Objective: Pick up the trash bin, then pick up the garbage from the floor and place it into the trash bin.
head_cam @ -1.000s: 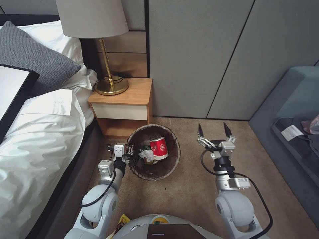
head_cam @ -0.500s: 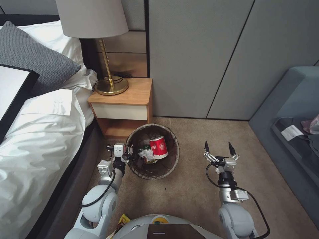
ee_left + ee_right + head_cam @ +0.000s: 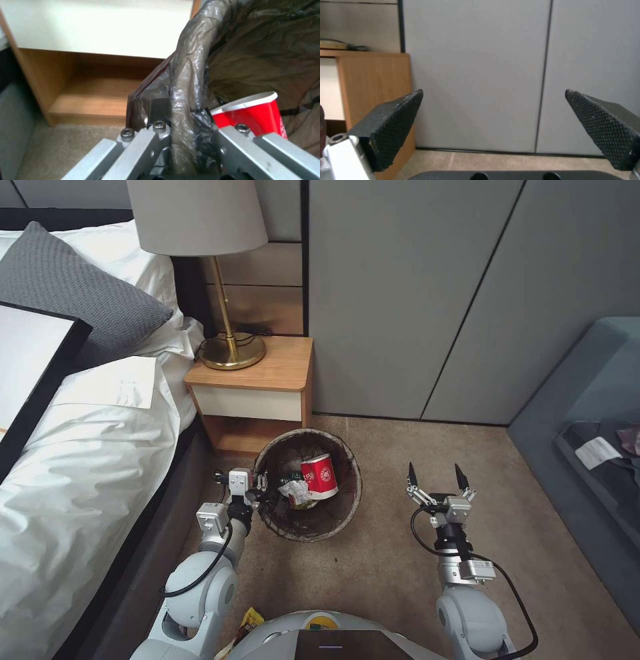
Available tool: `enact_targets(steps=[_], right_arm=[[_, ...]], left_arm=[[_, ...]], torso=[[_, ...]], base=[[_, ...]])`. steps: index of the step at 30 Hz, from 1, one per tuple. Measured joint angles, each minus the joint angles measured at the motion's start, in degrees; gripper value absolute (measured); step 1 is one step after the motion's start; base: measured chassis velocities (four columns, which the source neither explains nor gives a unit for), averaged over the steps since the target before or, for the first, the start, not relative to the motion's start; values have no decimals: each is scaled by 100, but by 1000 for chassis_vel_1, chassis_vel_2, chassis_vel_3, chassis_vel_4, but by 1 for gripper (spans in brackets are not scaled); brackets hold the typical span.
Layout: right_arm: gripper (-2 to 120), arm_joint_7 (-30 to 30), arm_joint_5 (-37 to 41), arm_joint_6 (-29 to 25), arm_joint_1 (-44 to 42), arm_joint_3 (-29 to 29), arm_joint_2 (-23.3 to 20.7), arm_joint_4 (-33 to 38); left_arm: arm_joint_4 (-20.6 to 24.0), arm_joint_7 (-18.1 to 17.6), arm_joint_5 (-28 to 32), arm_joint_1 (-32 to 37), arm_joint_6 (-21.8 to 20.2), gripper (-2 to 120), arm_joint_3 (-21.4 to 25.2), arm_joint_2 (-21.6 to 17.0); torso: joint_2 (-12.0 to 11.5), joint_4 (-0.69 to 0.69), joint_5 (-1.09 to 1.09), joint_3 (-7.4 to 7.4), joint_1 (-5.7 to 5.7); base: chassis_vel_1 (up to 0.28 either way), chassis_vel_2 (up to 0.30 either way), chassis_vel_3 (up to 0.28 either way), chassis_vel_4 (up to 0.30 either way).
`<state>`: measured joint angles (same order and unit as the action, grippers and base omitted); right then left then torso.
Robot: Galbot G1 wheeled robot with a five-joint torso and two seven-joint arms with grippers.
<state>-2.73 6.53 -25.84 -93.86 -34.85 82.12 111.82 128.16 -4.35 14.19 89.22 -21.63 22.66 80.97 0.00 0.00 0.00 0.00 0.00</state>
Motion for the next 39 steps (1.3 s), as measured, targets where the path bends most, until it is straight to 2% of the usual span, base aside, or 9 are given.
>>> enact_targets(steps=[39], right_arm=[[100,54,5,48,116,26,-22,30]], left_arm=[[-10,22,17,16,34,0,-30,0]], torso=[[0,1,0,0,0]], base=[[112,111,109,109]])
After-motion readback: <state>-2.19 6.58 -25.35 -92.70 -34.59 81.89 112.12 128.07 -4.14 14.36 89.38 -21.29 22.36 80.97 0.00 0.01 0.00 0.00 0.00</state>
